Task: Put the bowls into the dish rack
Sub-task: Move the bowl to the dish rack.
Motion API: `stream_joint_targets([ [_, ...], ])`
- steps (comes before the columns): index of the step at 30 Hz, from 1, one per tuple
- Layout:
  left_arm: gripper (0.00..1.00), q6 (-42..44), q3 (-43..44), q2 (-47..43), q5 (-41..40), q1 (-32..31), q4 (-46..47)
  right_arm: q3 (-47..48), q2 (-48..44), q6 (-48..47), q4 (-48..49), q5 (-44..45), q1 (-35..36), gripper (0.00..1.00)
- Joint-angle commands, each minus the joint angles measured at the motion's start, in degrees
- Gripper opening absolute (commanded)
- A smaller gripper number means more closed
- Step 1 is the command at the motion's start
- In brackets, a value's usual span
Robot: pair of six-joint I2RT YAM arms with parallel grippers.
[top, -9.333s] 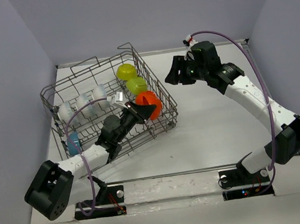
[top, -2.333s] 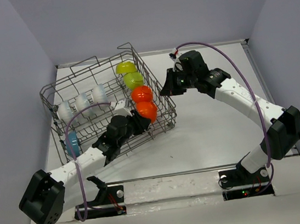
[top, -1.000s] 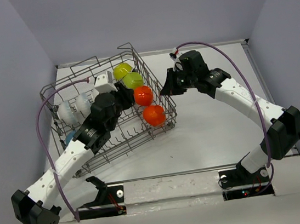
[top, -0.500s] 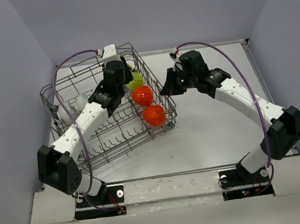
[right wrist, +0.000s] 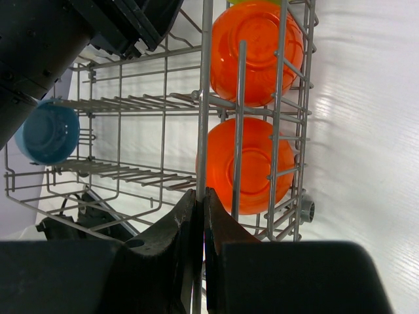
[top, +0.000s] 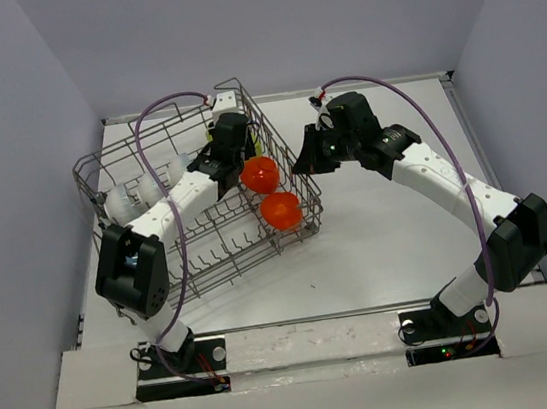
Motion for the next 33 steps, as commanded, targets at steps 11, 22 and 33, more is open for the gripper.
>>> stream_joint_targets([
  [11,0.48,0.4,0.5,4.8,1.6,0.2,3.7,0.9,0.9,-2.9,-0.3,1.4,-0.6,0.05],
  [22,0.47,0.4,-0.9,6.3,3.9,0.2,4.2,0.9,1.0,-2.7,-0.3,1.6,-0.6,0.05],
  [33,0.45,1.3,-1.7,6.7,7.5,0.1,3.3,1.0,1.1,-2.6,-0.3,1.8,-0.6,0.05],
])
